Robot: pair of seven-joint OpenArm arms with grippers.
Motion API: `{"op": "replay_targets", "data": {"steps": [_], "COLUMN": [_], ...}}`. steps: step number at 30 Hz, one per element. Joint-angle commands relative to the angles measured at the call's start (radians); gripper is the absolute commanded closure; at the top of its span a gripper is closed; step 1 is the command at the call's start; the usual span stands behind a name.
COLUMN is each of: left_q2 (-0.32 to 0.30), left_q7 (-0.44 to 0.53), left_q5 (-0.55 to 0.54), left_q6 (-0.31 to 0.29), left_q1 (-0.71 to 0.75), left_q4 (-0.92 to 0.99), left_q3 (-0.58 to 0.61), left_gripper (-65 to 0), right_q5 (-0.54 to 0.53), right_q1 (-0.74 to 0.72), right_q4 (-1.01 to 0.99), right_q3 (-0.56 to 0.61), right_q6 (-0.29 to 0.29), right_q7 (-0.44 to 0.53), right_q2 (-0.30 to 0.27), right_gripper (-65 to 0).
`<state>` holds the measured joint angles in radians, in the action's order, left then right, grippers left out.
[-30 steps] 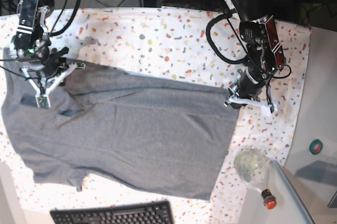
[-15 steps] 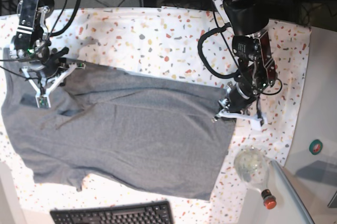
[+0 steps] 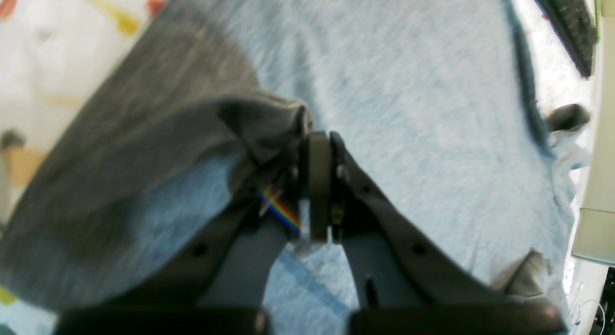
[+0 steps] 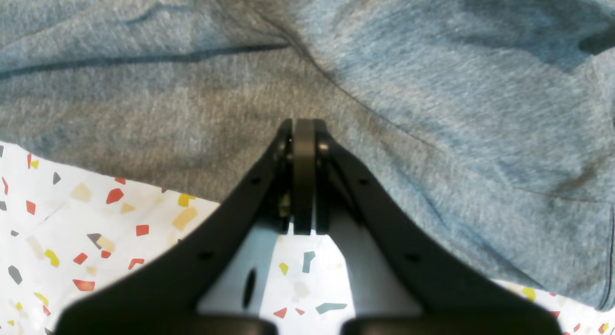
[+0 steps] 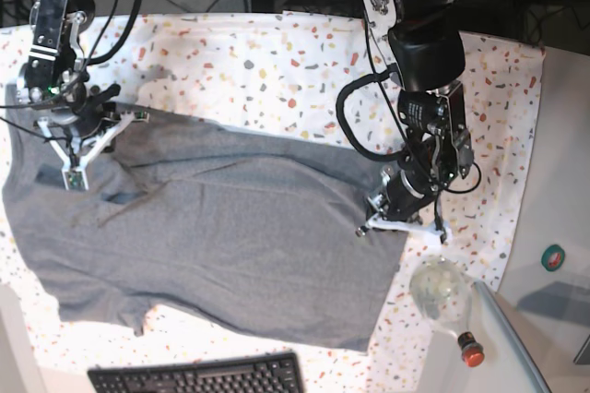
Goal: Layout the t-shirt on the table in an organized manner, then fold the t-shirt properly
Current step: 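Pull the held edge with the left gripper away from the right gripper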
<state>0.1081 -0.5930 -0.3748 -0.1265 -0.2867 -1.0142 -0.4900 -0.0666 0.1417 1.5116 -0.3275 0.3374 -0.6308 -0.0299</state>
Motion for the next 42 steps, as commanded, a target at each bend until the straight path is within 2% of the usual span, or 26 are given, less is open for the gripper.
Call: {"op": "replay_targets", "data": {"steps": [1, 4, 8, 24, 29, 32, 36, 37, 39, 42], "left_q2": [-0.002, -0.002, -0.002, -0.003, -0.003, -0.006, -0.012, -0.025, -0.041, -0.057], "left_q7": [0.015, 0.018, 0.074, 0.078, 0.078, 0.078, 0.078, 0.077, 0.075, 0.072], "left_q5": [-0.014, -0.014, -0.014, -0.014, -0.016, -0.016, -0.016, -0.016, -0.016, -0.016], "left_q6": [-0.003, -0.003, -0.003, -0.003, -0.005, -0.009, -0.019, -0.038, -0.12, -0.201], "left_q1": [-0.024, -0.024, -0.024, -0.016, -0.015, 0.001, 0.083, 0.102, 0.125, 0.16], "left_q4": [-0.016, -0.016, -0.015, 0.03, 0.028, -0.022, -0.171, -0.196, -0.205, -0.216], "left_q3": [0.001, 0.001, 0.004, 0.012, 0.011, 0.006, 0.012, 0.012, 0.012, 0.001], "left_gripper": [0.0, 0.0, 0.0, 0.0, -22.7, -31.9, -40.2, -42.0, -44.8, -44.8], "right_q5": [-0.005, -0.005, -0.005, -0.005, -0.005, -0.005, -0.005, -0.005, -0.005, -0.005], "right_q1": [-0.015, -0.015, -0.015, -0.009, -0.009, -0.007, 0.005, 0.005, 0.005, 0.005], "right_q4": [0.014, 0.014, 0.014, 0.014, 0.014, 0.014, 0.016, 0.016, 0.016, 0.016], "right_q3": [0.0, 0.005, 0.006, 0.005, 0.005, 0.005, 0.006, 0.006, 0.006, 0.006], "right_q6": [0.004, 0.004, 0.004, 0.004, 0.004, 0.004, 0.004, 0.004, 0.004, 0.004], "right_q7": [0.021, 0.021, 0.021, 0.021, 0.021, 0.021, 0.022, 0.022, 0.022, 0.022], "right_q2": [-0.008, -0.008, -0.008, -0.008, -0.008, -0.008, -0.008, -0.008, -0.008, -0.006], "right_gripper": [0.0, 0.0, 0.0, 0.0, 0.0, 0.0, 0.0, 0.0, 0.0, 0.0]}}
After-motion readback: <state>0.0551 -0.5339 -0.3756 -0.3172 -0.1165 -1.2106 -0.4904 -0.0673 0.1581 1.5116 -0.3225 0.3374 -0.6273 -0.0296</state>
